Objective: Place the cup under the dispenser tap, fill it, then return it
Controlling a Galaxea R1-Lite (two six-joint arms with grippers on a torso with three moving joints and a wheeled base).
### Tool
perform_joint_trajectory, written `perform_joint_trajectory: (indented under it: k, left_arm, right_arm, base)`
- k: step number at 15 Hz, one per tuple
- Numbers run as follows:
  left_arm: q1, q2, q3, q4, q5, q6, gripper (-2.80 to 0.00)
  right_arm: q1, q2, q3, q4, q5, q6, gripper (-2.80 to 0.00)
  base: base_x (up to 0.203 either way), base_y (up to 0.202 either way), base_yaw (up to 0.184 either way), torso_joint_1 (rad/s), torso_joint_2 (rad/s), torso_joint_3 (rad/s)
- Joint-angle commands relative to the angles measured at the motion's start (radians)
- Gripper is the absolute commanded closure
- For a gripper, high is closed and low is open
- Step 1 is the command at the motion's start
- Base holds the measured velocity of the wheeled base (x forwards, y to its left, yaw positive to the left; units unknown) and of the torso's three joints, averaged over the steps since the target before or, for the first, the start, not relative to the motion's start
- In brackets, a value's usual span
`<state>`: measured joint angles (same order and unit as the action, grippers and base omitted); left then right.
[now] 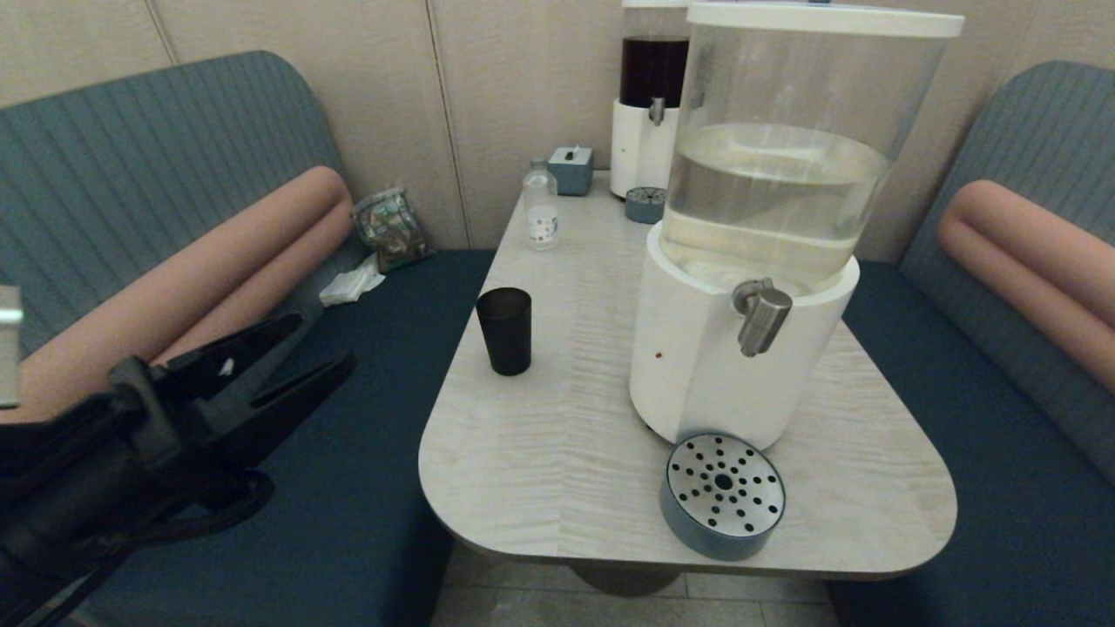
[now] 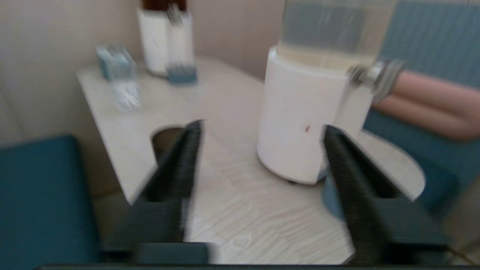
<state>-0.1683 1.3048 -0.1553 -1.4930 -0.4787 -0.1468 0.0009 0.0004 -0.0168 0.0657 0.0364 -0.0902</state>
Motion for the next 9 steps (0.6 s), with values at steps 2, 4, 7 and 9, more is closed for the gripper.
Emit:
perform_joint_trajectory:
  k: [2, 4, 7, 9]
  left_arm:
    - [0.004, -0.330, 0.059, 0.076, 0.095, -0.008, 0.00]
    - [0.008, -0.483, 0.066, 0.180, 0.159, -0.012, 0.00]
    - [0.063, -0.752, 0.064, 0.406, 0.214, -0.017, 0.00]
    - [0.115, -0.940, 0.050, 0.598, 0.225, -0.020, 0.00]
  right_arm:
    - [0.001, -0.002, 0.000, 0.000, 0.000, 0.000, 0.00]
    - [0.001, -0.002, 0.000, 0.000, 0.000, 0.000, 0.00]
    - [0.001, -0.002, 0.000, 0.000, 0.000, 0.000, 0.00]
    - [0.001, -0.002, 0.000, 0.000, 0.000, 0.000, 0.00]
  base:
    - [0.000, 0.000, 0.000, 0.000, 0.00, 0.000]
    - [0.000, 0.000, 0.000, 0.000, 0.00, 0.000]
    - [0.000, 0.000, 0.000, 0.000, 0.00, 0.000]
    - [0.000, 0.000, 0.000, 0.000, 0.00, 0.000]
